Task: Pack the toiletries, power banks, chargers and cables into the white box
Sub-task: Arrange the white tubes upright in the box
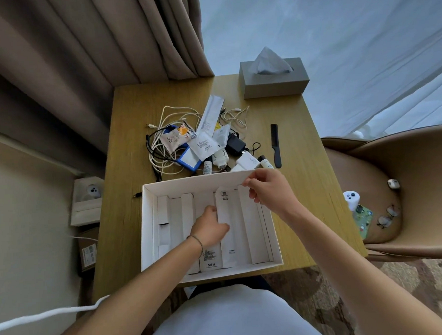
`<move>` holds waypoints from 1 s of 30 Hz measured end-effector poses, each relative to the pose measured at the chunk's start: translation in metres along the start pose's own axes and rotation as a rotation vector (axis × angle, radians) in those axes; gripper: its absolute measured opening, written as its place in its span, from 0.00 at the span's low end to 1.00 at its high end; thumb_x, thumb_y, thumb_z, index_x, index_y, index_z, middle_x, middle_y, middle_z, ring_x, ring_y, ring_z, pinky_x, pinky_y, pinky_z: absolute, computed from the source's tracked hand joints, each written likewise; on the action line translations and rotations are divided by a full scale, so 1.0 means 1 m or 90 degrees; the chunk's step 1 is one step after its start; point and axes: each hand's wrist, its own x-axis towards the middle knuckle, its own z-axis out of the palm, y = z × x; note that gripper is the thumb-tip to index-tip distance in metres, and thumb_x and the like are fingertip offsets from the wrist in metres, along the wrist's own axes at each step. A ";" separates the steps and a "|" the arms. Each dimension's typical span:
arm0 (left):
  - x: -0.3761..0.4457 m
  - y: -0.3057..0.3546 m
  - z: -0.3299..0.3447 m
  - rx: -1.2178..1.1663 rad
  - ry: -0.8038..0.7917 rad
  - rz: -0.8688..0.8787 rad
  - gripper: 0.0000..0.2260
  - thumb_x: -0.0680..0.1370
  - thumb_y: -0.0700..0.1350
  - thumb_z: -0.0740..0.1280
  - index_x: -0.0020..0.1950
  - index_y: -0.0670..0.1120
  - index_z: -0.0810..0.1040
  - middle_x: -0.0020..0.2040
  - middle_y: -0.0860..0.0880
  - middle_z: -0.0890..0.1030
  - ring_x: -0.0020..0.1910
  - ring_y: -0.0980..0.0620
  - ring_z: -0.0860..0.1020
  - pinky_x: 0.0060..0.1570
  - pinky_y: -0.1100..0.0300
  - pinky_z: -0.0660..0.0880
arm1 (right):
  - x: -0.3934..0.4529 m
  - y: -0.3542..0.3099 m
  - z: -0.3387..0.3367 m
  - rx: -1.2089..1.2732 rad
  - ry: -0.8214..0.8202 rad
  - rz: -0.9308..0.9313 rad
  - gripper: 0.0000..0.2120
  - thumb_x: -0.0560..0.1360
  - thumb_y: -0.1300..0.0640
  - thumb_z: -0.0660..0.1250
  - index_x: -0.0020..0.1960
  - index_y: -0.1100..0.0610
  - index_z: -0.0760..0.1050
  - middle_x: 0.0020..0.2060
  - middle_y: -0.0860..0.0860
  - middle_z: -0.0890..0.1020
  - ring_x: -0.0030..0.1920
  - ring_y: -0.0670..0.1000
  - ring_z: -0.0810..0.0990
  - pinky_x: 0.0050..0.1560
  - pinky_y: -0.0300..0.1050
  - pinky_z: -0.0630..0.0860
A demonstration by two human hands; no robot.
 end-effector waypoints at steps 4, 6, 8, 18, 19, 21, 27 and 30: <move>-0.019 0.010 -0.017 0.073 0.067 0.074 0.22 0.76 0.49 0.67 0.70 0.53 0.70 0.49 0.53 0.81 0.49 0.53 0.79 0.46 0.59 0.76 | 0.009 -0.008 -0.008 0.018 -0.006 -0.034 0.07 0.79 0.61 0.66 0.44 0.59 0.82 0.30 0.52 0.81 0.29 0.44 0.76 0.32 0.35 0.72; -0.030 0.024 -0.026 0.080 0.139 0.139 0.19 0.77 0.48 0.67 0.68 0.55 0.72 0.45 0.57 0.80 0.44 0.58 0.79 0.41 0.63 0.76 | 0.017 -0.012 -0.012 0.022 -0.005 -0.051 0.07 0.79 0.61 0.66 0.44 0.59 0.82 0.30 0.51 0.81 0.27 0.42 0.76 0.30 0.34 0.72; -0.039 0.040 -0.036 0.079 0.201 0.209 0.16 0.78 0.47 0.67 0.66 0.55 0.74 0.45 0.58 0.80 0.42 0.61 0.79 0.40 0.64 0.78 | 0.027 -0.018 -0.015 0.012 -0.005 -0.064 0.07 0.79 0.60 0.67 0.44 0.58 0.82 0.30 0.51 0.82 0.27 0.42 0.77 0.29 0.33 0.72; -0.016 0.096 -0.096 0.062 0.320 0.284 0.12 0.77 0.43 0.67 0.60 0.52 0.78 0.47 0.55 0.81 0.46 0.55 0.80 0.47 0.55 0.80 | 0.120 -0.041 -0.002 0.028 -0.011 -0.007 0.10 0.77 0.65 0.62 0.44 0.55 0.79 0.41 0.57 0.85 0.35 0.51 0.81 0.38 0.45 0.83; -0.010 0.097 -0.100 0.065 0.319 0.275 0.12 0.77 0.43 0.67 0.60 0.51 0.78 0.47 0.54 0.81 0.46 0.55 0.80 0.48 0.55 0.79 | 0.133 -0.041 0.001 0.013 -0.005 -0.001 0.09 0.77 0.65 0.63 0.45 0.53 0.79 0.42 0.55 0.85 0.37 0.51 0.82 0.43 0.50 0.85; 0.002 0.099 -0.107 0.078 0.310 0.252 0.12 0.77 0.44 0.66 0.60 0.52 0.77 0.49 0.54 0.81 0.47 0.54 0.80 0.48 0.54 0.79 | 0.156 -0.038 0.008 -0.018 0.007 0.011 0.08 0.76 0.62 0.64 0.47 0.49 0.76 0.42 0.52 0.84 0.40 0.52 0.83 0.50 0.59 0.84; 0.028 0.102 -0.116 0.121 0.288 0.207 0.13 0.77 0.44 0.65 0.61 0.53 0.76 0.50 0.54 0.80 0.47 0.53 0.79 0.48 0.52 0.80 | 0.207 -0.029 0.026 -0.200 0.054 0.016 0.23 0.73 0.59 0.66 0.68 0.52 0.72 0.52 0.49 0.81 0.45 0.53 0.82 0.43 0.52 0.81; 0.035 0.102 -0.118 0.145 0.273 0.199 0.13 0.77 0.44 0.65 0.62 0.53 0.76 0.51 0.53 0.80 0.49 0.51 0.79 0.50 0.50 0.80 | 0.220 -0.025 0.032 -0.276 0.066 0.013 0.19 0.73 0.56 0.67 0.63 0.52 0.73 0.47 0.50 0.79 0.44 0.53 0.80 0.38 0.46 0.77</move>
